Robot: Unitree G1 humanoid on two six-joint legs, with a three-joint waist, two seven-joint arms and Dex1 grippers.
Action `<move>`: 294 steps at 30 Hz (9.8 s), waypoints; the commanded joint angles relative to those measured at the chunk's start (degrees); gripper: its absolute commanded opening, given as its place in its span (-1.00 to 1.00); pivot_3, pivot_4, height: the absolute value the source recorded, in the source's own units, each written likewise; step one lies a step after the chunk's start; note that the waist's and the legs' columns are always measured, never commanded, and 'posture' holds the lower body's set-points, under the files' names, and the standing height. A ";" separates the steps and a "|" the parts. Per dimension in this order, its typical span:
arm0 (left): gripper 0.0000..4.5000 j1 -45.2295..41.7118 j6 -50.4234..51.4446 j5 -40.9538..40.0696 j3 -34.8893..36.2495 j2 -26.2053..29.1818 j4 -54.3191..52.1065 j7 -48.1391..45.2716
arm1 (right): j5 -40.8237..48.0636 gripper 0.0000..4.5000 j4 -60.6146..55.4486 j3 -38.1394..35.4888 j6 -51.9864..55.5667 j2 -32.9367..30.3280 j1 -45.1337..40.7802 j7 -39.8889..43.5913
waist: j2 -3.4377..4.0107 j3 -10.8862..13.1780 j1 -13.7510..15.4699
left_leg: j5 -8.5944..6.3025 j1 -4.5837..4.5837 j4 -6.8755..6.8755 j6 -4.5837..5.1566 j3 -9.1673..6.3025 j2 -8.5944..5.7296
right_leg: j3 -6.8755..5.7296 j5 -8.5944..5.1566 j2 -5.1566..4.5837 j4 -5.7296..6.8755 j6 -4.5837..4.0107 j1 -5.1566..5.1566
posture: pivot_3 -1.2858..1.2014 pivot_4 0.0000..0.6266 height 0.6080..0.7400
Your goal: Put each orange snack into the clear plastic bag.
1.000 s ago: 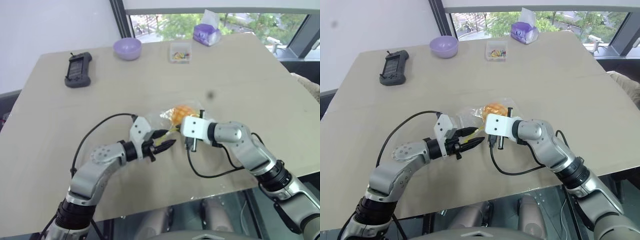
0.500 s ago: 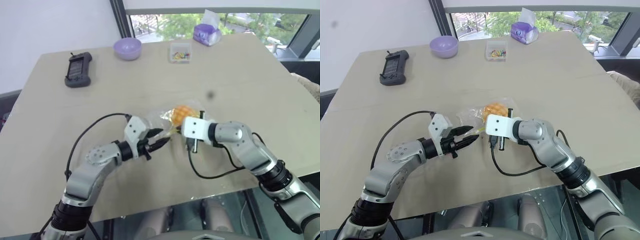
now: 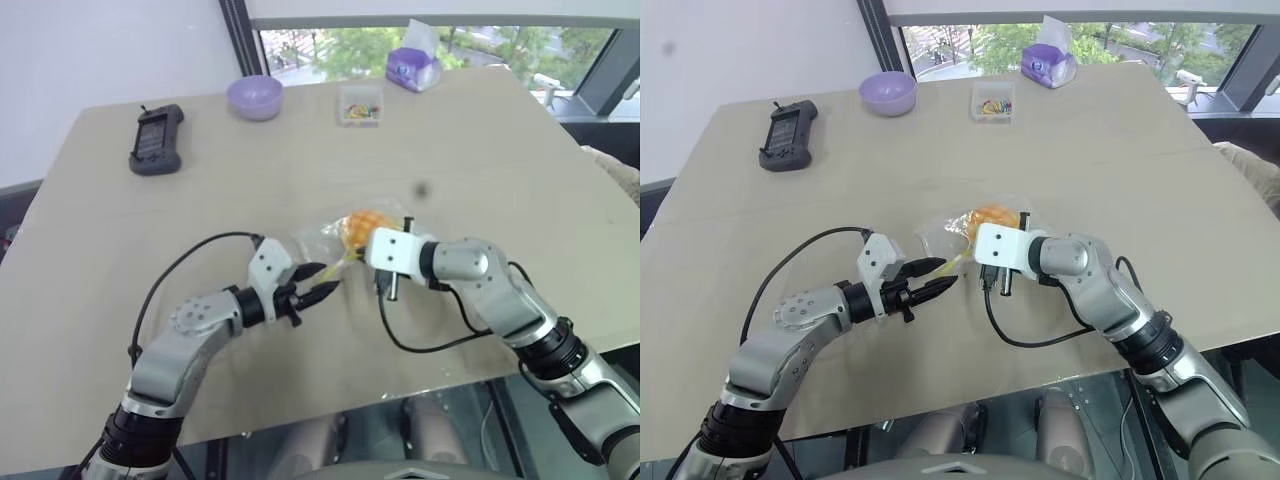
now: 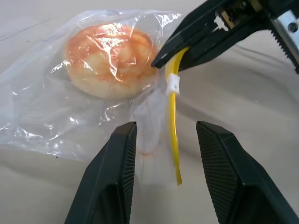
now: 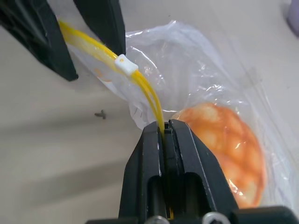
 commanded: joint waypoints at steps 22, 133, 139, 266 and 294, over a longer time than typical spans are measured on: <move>-1.00 -1.32 1.21 -1.51 1.02 -1.20 -0.91 1.44 | 1.11 -0.41 -3.74 -2.02 0.31 -0.60 -0.99 1.98 | 0.00 0.00 0.01 | 0.00 0.00 0.00 0.00 0.00 0.00 | 0.00 0.00 0.00 0.00 0.00 0.00 | 0.03 -0.52 0.94; -1.00 -3.55 -8.94 3.57 -2.30 1.83 3.64 -7.47 | -4.88 -0.85 -0.40 4.66 -3.49 0.56 -12.78 18.24 | 0.01 0.01 -0.12 | 0.00 -0.01 -0.06 0.00 -0.04 0.00 | -0.03 0.00 0.00 -0.07 0.00 -0.01 | 0.03 -0.52 0.94; -1.00 -3.38 -8.49 3.53 -2.37 1.69 3.08 -7.09 | -5.33 -0.85 -0.12 4.73 -3.88 0.38 -12.82 18.44 | 0.01 0.01 -0.13 | 0.00 -0.01 -0.06 0.00 -0.04 0.00 | -0.04 0.00 0.00 -0.07 0.00 -0.01 | 0.03 -0.52 0.94; -1.00 4.80 -21.88 10.75 0.69 2.74 7.36 -3.30 | 13.08 -0.37 6.53 -11.41 11.67 -11.99 -6.05 14.64 | 0.01 0.00 -0.12 | 0.01 -0.55 0.06 0.00 -0.04 -0.01 | -0.07 0.01 -0.07 -0.01 -0.01 -0.47 | 0.03 -0.52 0.94; -1.00 4.52 -21.37 10.84 0.92 2.37 7.14 -2.24 | 8.92 -0.98 11.44 -7.58 4.57 -11.41 -7.08 15.58 | 0.01 0.00 -0.16 | 0.01 -0.54 0.09 0.01 -0.03 -0.01 | -0.06 0.01 -0.06 0.02 -0.01 -0.47 | 0.03 -0.52 0.94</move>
